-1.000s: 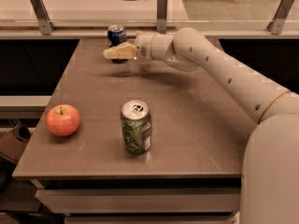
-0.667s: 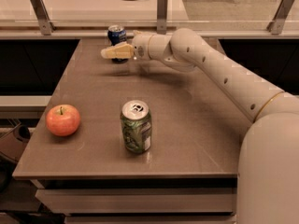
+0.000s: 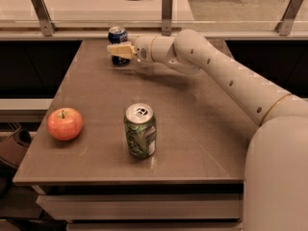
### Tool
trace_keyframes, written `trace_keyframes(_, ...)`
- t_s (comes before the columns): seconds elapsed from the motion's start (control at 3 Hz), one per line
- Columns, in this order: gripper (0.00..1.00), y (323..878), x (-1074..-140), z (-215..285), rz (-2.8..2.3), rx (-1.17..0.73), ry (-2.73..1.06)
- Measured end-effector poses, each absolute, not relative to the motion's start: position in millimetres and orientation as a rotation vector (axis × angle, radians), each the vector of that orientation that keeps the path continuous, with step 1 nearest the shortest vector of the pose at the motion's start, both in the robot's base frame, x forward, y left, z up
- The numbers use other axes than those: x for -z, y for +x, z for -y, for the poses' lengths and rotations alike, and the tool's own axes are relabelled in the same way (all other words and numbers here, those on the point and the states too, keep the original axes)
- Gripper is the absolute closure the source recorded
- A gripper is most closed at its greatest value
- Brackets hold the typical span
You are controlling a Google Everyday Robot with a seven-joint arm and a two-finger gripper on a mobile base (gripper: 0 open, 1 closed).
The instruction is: Pick pepsi can
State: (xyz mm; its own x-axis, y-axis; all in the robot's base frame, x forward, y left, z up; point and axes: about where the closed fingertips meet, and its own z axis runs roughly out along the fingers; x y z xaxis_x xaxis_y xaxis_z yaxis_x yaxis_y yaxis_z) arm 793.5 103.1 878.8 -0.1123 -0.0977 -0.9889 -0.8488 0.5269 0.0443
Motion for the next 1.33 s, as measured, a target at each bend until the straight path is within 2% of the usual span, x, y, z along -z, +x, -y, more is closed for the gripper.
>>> trace_keyframes(0.67, 0.88, 792.2, -877.9, -109.1, -1.569, -0.791, -0.840)
trace_keyframes(1.0, 1.00, 791.6, -877.5, -111.9, -1.568, -0.794, -0.843)
trace_keyframes(1.33, 1.00, 791.6, -877.6, -111.8, -1.568, -0.794, -0.843)
